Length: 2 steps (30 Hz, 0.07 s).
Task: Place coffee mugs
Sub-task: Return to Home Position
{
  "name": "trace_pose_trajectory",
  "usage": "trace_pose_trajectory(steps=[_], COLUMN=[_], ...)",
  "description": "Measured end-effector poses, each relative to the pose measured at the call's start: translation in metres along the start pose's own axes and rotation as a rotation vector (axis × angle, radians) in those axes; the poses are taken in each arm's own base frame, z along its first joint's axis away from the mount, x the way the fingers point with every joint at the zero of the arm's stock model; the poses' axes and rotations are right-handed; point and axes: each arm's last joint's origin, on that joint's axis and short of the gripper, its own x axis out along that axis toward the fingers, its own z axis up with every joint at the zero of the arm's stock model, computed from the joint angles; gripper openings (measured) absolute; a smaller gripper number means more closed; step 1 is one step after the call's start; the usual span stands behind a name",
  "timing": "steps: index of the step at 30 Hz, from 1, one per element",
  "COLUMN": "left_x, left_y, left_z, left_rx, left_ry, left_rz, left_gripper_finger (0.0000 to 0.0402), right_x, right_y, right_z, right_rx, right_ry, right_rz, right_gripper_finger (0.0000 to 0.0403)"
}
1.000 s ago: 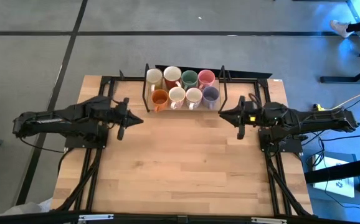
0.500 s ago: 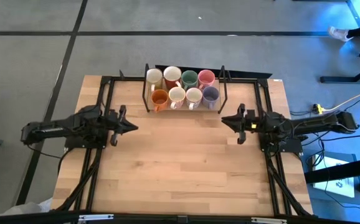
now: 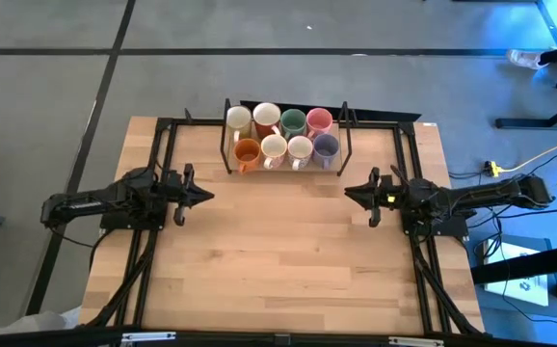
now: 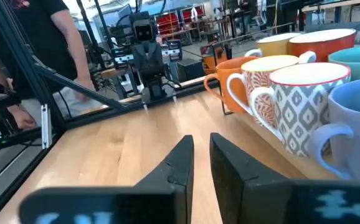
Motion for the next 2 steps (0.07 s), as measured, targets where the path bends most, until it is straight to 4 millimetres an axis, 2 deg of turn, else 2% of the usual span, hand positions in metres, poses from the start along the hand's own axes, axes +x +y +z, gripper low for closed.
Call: trace_pose_trajectory(steps=[2], left_x=[-0.0002], left_y=[-0.0002], left_z=[0.0002], left_rx=[0.006], left_ry=[-0.002], left_rz=[-0.004], left_gripper_finger=[0.0005], right_x=[-0.0024], right_y=[-0.0002], right_z=[0.0007], right_rx=[0.0], right_ry=[-0.002], right_rz=[0.001], right_gripper_finger=[0.004])
